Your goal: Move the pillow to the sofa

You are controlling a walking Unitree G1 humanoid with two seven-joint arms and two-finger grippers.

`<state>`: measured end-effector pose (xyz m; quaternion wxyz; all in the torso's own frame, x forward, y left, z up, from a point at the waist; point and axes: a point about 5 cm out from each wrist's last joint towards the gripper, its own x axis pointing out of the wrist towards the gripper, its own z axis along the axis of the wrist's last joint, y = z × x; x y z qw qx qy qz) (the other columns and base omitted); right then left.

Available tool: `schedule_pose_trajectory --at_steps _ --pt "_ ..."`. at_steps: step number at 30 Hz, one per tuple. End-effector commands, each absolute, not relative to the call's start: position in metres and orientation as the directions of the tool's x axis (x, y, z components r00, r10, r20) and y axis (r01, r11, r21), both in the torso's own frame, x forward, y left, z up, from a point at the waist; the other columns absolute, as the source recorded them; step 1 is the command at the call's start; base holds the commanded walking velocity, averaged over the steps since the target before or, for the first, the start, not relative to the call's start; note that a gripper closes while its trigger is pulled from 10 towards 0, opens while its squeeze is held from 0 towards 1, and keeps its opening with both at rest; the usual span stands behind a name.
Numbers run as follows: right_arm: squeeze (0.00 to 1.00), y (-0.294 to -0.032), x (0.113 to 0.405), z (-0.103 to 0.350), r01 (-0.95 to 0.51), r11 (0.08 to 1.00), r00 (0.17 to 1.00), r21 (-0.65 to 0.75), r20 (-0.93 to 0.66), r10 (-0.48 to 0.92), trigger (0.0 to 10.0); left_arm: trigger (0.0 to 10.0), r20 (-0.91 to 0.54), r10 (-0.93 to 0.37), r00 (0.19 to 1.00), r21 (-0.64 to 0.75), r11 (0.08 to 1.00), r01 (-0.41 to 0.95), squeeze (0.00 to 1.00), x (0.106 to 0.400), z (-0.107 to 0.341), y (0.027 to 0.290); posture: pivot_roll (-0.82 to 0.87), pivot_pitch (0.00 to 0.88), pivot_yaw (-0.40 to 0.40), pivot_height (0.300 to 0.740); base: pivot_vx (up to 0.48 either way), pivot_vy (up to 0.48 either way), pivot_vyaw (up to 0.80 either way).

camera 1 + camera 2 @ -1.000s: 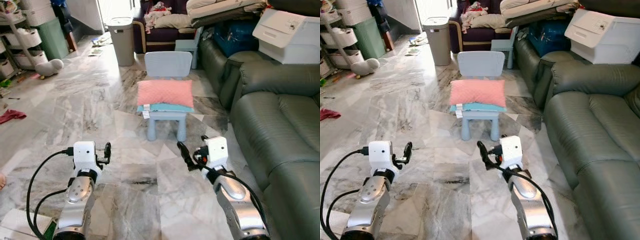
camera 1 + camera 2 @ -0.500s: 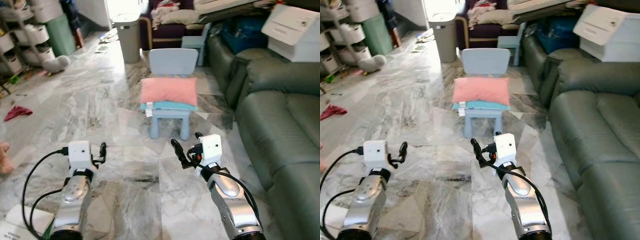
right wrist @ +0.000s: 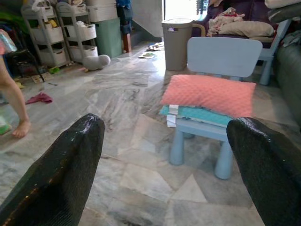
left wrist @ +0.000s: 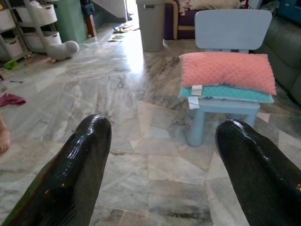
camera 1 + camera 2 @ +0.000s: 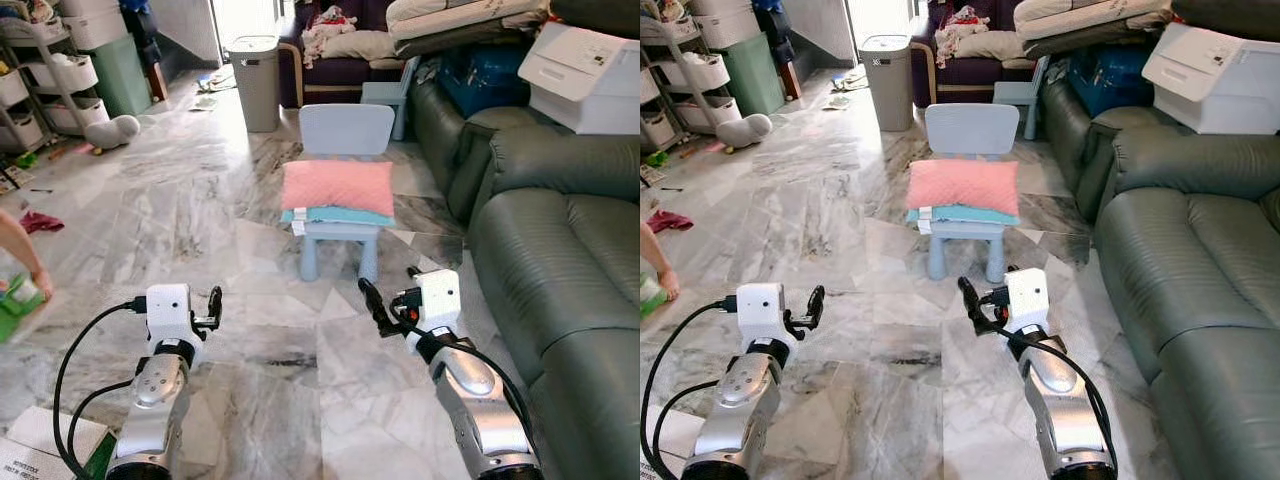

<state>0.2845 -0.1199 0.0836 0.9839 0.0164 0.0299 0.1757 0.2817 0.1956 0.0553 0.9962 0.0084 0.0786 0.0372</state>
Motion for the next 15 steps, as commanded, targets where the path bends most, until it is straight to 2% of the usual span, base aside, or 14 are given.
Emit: schedule_pose_trajectory --at_steps 1,15 --pt "0.0 -0.1177 0.2865 0.0872 -0.354 0.934 0.934 0.045 -0.043 0.356 10.0 10.0 -0.14 0.074 0.987 0.019 0.997 -0.072 0.0 0.2874 0.0602 0.194 -0.12 0.0 0.005 0.74 0.0 0.0 0.0" --pt "0.0 -0.1208 0.2874 0.0896 -0.333 0.942 0.942 0.039 -0.032 0.334 10.0 10.0 -0.128 0.041 0.991 -0.014 0.999 -0.043 0.0 0.2905 0.0637 0.1937 -0.14 0.0 0.014 0.74 0.0 0.0 0.0"
